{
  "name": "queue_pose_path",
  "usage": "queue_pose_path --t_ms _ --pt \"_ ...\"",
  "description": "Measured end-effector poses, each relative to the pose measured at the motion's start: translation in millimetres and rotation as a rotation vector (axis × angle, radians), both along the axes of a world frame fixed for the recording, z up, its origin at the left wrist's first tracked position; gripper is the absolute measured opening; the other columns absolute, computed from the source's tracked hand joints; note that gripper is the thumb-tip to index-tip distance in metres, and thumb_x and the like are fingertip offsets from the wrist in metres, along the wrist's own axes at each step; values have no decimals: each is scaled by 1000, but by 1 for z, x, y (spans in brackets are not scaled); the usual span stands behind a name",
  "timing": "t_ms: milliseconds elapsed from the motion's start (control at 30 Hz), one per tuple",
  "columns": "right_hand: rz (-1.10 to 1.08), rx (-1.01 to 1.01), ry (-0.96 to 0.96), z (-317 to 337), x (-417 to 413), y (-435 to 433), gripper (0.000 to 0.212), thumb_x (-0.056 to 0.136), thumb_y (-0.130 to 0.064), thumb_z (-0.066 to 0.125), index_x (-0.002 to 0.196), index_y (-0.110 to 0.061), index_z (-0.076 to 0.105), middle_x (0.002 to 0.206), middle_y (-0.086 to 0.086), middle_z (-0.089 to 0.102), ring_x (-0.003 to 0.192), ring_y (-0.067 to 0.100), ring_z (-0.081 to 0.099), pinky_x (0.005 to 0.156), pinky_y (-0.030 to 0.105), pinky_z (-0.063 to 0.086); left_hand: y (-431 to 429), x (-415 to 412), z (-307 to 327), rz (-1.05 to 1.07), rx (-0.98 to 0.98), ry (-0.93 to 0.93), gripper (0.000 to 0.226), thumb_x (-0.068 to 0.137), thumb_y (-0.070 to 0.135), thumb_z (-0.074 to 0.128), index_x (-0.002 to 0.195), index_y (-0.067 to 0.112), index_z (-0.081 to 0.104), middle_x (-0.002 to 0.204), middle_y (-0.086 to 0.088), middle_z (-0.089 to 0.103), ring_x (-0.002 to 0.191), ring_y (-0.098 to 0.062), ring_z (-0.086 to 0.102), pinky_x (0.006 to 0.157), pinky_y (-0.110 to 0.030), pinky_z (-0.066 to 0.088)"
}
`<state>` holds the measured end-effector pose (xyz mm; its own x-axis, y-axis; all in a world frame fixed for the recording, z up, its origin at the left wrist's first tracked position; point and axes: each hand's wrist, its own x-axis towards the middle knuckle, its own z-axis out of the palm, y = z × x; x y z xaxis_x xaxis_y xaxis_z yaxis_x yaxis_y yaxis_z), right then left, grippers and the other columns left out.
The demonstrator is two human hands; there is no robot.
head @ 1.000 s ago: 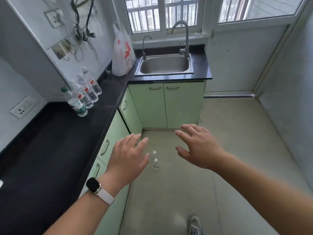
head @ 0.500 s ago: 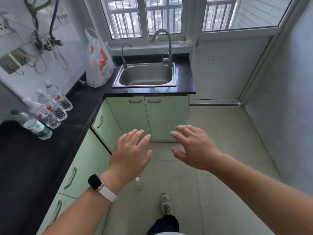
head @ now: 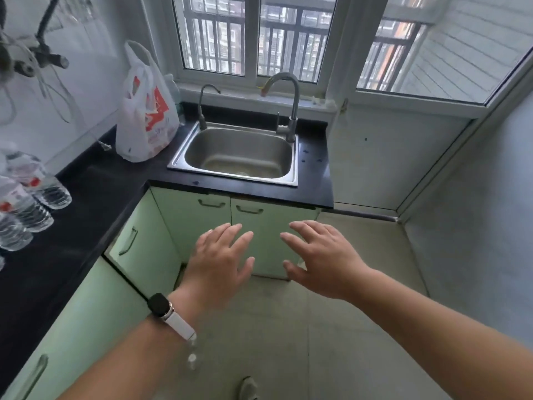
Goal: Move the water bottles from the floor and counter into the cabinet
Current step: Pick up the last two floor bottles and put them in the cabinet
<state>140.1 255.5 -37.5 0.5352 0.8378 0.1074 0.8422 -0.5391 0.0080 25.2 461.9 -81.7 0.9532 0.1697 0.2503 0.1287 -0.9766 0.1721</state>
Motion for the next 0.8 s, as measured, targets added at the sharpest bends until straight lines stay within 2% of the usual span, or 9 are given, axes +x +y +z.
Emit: queue_pose_path --t_ms 167,333,567,700,800 --pt "103 -3 7 -7 37 33 59 85 -56 43 126 -18 62 128 12 61 117 32 56 95 43 47 21 25 2 80 -28 6 53 85 47 46 126 18 65 128 -8 64 121 -32 58 100 -53 44" --pt "264 -45 35 -25 72 85 61 83 -58 43 127 -21 61 129 10 61 119 31 57 95 43 47 49 18 -8 261 -19 43 51 86 47 46 127 21 63 129 -6 62 123 -29 55 102 -50 43" --pt "594 -98 81 -59 115 170 61 80 -60 54 131 -25 58 133 7 59 121 29 55 97 41 45 70 8 -20 587 7 163 51 85 46 46 123 18 67 125 -8 65 117 -29 60 97 -46 47" --pt "789 -102 135 -73 135 209 59 77 -56 45 120 -22 64 122 9 63 111 31 61 91 41 49 56 9 -20 810 -11 213 51 85 46 47 123 18 67 125 -8 65 117 -30 60 95 -45 48" --pt "950 -155 193 -94 145 233 57 78 -55 43 118 -19 63 121 10 62 111 32 59 92 41 48 44 15 -23 942 -28 252 52 84 46 46 122 19 68 124 -8 66 116 -30 61 93 -43 49"
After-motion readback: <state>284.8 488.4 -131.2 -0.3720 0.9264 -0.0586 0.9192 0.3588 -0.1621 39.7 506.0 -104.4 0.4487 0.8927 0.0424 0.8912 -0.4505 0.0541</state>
